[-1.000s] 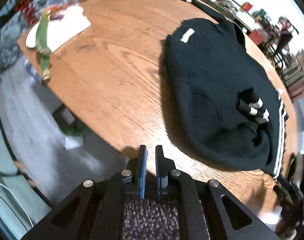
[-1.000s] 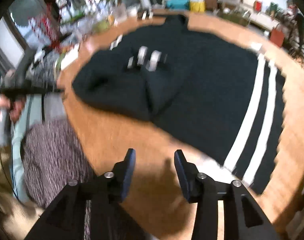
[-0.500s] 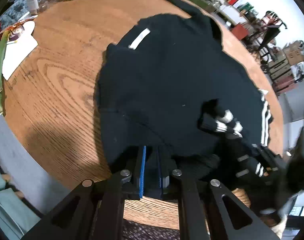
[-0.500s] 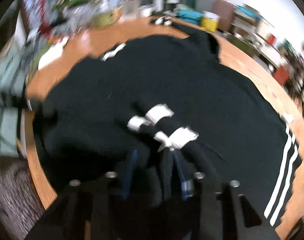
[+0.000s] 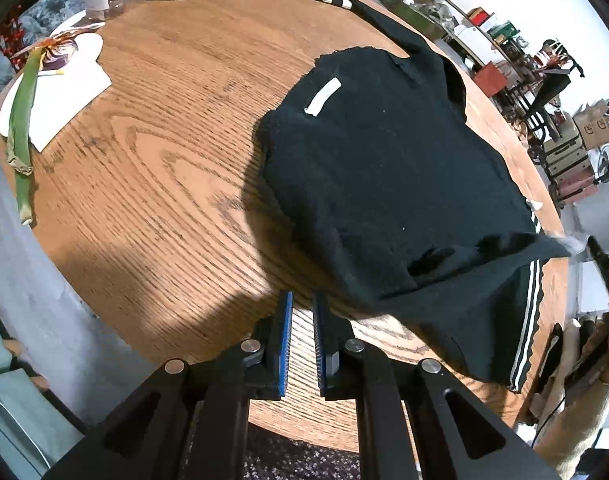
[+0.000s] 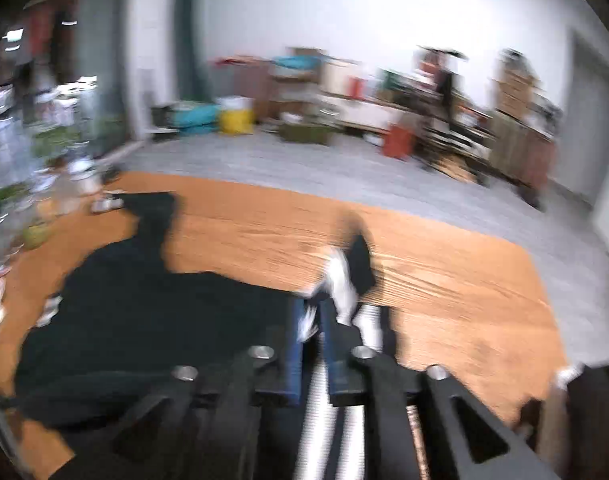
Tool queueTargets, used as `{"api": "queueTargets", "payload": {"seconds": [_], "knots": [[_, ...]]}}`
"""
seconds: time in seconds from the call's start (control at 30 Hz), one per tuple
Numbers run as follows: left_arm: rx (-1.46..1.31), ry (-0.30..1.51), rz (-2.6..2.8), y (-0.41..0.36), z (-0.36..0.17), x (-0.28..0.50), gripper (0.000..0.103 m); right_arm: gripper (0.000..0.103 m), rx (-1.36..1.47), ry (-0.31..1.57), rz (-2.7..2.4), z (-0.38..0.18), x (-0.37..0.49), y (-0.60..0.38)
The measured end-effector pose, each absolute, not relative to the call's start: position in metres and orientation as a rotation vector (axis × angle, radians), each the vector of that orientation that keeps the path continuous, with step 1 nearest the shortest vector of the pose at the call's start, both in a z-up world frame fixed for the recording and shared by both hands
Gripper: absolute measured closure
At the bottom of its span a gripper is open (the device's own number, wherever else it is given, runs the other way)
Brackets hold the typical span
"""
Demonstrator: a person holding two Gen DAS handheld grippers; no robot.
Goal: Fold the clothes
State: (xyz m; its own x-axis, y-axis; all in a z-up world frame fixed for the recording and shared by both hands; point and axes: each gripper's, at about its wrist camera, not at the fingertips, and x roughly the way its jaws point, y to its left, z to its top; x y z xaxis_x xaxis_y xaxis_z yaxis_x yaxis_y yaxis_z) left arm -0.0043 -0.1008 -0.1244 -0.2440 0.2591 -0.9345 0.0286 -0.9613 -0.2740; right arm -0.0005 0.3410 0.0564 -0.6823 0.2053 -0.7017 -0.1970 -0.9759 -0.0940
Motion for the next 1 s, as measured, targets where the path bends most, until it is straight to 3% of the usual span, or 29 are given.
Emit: {"api": "queueTargets", "payload": {"seconds": [0.03,0.27,0.4,0.43,0.47,0.53,0.7,0.8,0.9,0.93,0.97,1.0], "knots": [[-1.831,-0.355,2.332,-0.1,-0.125,-0.004,0.093,0.046,-1.175,-0.019,2.72,0.052,0.004,0.338],[-1.819,-0.4,2.286,-0.09,-0.131,-0.01,0.093,0.046,-1.546,-0.081,2.888,0.015,0.042,0.302],[-1.778,-0.615,2.29,-0.099,-0.132,-0.022,0.091,0.046,-1.776,-0.227,3.036,-0.012,0.08,0.245],[-1.776,-0.663,2.293,-0.102,-0.133,-0.025,0.083,0.046,-1.801,-0.288,3.069,-0.018,0.088,0.229],[-1.782,-0.7,2.28,-0.103,-0.136,-0.027,0.068,0.046,-1.81,-0.351,3.099,-0.023,0.092,0.214],[-1.79,-0.777,2.249,-0.106,-0.141,-0.029,0.053,0.046,-1.805,-0.48,3.152,-0.031,0.097,0.184],[-1.722,-0.911,2.18,-0.117,-0.138,-0.025,0.05,0.046,-1.841,-0.505,3.218,-0.044,0.086,0.138],[-1.685,-0.954,2.157,-0.116,-0.133,-0.024,0.05,0.052,-1.826,-0.502,3.213,-0.047,0.08,0.132],[-1.66,-1.011,2.146,-0.119,-0.132,-0.025,0.05,0.065,-1.81,-0.499,3.209,-0.05,0.075,0.126],[-1.655,-1.024,2.151,-0.122,-0.131,-0.022,0.05,0.073,-1.805,-0.498,3.207,-0.051,0.073,0.124],[-1.651,-1.032,2.157,-0.123,-0.131,-0.024,0.05,0.089,-1.8,-0.497,3.205,-0.052,0.071,0.122],[-1.646,-1.041,2.166,-0.124,-0.131,-0.024,0.051,0.095,-1.819,-0.468,3.211,-0.052,0.071,0.123]]}}
